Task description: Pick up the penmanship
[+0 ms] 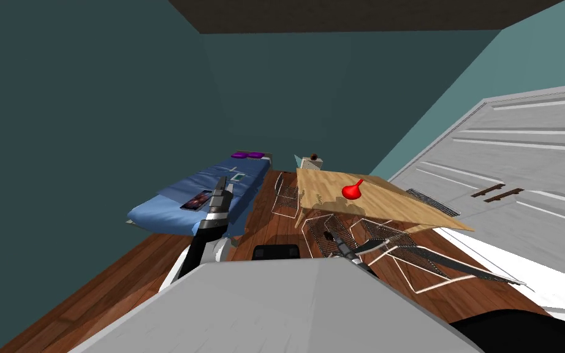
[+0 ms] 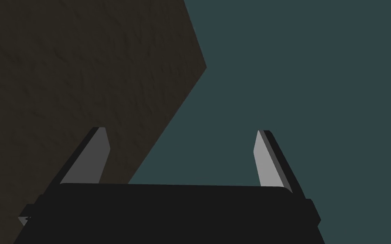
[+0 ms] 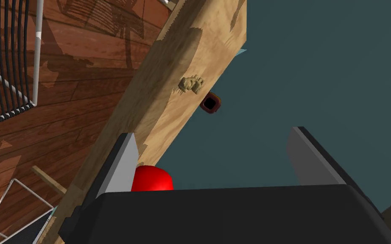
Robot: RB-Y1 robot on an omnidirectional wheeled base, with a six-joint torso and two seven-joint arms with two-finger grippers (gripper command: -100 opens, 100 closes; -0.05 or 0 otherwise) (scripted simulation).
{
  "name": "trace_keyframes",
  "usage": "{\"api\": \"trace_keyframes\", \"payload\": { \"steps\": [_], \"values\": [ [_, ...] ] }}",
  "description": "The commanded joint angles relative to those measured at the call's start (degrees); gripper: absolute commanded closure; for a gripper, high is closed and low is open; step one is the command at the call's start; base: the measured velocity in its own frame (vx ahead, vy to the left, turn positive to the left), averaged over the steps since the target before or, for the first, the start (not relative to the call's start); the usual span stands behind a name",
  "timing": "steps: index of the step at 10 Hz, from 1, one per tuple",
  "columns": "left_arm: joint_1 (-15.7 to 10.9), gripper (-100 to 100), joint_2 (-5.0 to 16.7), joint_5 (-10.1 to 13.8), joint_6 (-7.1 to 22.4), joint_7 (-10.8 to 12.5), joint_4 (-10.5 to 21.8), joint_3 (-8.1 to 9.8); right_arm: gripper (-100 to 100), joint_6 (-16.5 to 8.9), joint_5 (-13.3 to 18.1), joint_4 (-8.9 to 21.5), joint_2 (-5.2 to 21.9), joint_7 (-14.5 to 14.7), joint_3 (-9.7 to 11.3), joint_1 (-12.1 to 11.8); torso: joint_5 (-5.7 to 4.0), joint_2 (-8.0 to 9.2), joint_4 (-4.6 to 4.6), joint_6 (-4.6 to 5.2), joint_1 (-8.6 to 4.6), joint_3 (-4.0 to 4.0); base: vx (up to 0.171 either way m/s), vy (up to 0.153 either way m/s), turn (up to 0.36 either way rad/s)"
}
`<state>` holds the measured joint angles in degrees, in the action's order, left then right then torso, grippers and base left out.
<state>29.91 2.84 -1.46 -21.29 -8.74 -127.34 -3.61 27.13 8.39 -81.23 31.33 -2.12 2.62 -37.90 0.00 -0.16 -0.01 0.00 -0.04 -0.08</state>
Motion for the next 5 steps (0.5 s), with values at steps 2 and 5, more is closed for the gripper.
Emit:
{"api": "trace_keyframes", "payload": {
  "steps": [2,5],
  "values": [
    [0.0,0,0.0,0.0,0.0,0.0,0.0,0.01,-100,-0.9,0.5,4.3,1.8,0.7,1.2,0.0,0.0,0.0,0.0,0.04,-0.01,0.0,0.028,0.028,0.191],
    [0.0,0,0.0,0.0,0.0,0.0,0.0,0.0,-100,-2.4,1.1,11.8,5.6,1.7,3.5,-0.2,0.02,-0.24,-0.05,-0.01,0.1,-0.14,0.094,0.053,0.385]
  ]
}}
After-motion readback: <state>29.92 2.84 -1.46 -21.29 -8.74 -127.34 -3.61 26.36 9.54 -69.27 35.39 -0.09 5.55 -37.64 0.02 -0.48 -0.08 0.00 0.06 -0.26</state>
